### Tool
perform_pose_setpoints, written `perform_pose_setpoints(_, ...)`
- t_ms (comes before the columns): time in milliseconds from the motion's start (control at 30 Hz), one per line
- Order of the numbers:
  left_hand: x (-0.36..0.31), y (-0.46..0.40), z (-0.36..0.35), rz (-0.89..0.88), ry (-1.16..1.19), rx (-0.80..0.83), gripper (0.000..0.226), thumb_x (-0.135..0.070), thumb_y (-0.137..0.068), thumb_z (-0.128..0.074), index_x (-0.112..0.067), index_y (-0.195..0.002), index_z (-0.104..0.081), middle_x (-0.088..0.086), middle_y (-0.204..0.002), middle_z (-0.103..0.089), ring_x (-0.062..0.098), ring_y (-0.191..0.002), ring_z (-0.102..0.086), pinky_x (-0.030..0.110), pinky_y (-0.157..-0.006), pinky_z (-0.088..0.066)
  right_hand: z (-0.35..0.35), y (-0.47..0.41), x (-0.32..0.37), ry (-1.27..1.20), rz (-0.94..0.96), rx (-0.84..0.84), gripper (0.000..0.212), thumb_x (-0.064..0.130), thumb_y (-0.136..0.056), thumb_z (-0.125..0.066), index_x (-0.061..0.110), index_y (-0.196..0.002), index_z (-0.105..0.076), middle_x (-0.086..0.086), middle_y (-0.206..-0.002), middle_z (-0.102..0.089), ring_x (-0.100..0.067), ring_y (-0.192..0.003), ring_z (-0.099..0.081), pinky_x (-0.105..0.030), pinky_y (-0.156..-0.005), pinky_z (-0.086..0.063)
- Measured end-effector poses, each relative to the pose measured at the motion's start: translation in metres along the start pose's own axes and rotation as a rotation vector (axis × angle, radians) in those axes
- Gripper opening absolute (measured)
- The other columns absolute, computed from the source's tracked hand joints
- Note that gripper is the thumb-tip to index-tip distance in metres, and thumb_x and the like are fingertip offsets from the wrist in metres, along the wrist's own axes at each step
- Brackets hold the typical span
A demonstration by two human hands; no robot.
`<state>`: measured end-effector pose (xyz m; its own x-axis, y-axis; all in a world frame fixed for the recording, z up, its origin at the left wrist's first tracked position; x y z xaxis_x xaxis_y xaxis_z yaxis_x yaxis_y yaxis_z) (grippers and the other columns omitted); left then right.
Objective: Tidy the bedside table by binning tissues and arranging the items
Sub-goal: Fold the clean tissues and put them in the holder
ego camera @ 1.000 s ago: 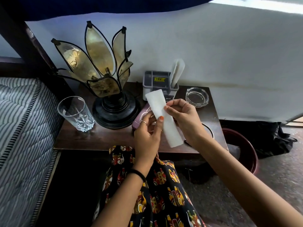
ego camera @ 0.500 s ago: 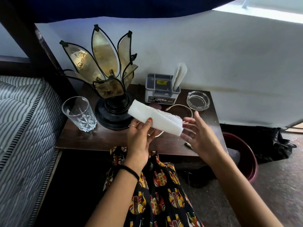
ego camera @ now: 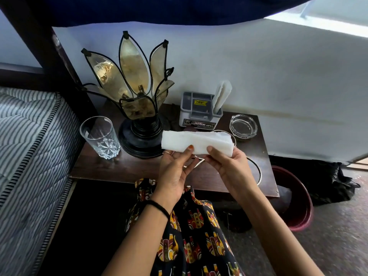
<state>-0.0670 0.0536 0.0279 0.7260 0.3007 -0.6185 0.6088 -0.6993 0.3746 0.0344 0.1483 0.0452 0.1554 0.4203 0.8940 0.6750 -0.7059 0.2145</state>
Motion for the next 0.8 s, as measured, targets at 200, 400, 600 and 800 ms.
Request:
perform_pose_setpoints(200,0.001,-0.005,0.003,0.03,-0.013,-0.011,0.027,-0.005,-0.085,-0.064,-0.017,-0.108,-0.058,0.006,-0.106,-0.071,0.017,-0.087,-0.071,0.023,-0.064,-0.056,-0.009,-0.037,0.04,0.242,0.173,-0.182,0.008,0.001,-0.083,-0.067,0.005,-0.09,-0.067,-0.003,-0.076,-0.073,-0.016,-0.062,-0.067,-0.022,-0.062,-0.057)
perform_pose_setpoints(400,0.0,-0.01,0.004,0.037,0.004,-0.026,0.036,-0.006,-0.084,-0.067,-0.012,-0.117,-0.055,0.005,-0.102,-0.071,0.015,-0.08,-0.072,0.021,-0.06,-0.055,-0.022,-0.098,0.085,0.576,0.372,-0.297,0.017,0.003,-0.08,-0.063,0.005,-0.097,-0.06,-0.006,-0.079,-0.067,-0.019,-0.061,-0.067,-0.043,-0.069,-0.059)
perform_pose_setpoints(600,-0.003,-0.011,0.003,-0.011,-0.041,-0.04,0.027,-0.005,-0.085,-0.065,-0.014,-0.109,-0.057,0.004,-0.095,-0.072,0.014,-0.076,-0.072,0.02,-0.06,-0.055,-0.041,-0.135,0.085,0.834,0.443,-0.356,0.039,0.005,-0.076,-0.061,0.011,-0.113,-0.05,-0.012,-0.102,-0.062,-0.028,-0.079,-0.068,-0.038,-0.062,-0.06)
perform_pose_setpoints(800,-0.003,-0.005,0.001,-0.311,-0.339,-0.243,0.013,-0.006,-0.089,-0.058,-0.016,-0.098,-0.057,0.011,-0.093,-0.069,0.013,-0.068,-0.067,0.015,-0.056,-0.049,-0.053,-0.144,0.077,1.055,0.518,-0.29,0.052,-0.003,-0.073,-0.048,0.017,-0.121,-0.051,-0.003,-0.097,-0.055,-0.031,-0.09,-0.061,-0.045,-0.072,-0.057)
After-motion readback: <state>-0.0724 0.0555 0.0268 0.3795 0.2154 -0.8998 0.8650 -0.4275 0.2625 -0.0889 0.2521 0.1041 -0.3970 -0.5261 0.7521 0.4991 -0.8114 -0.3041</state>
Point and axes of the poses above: each hand's wrist, its own y-axis away from the middle knuckle, its own z-axis out of the back of the hand, x = y × z, the point moved 1 cm from there along -y, towards the middle knuckle
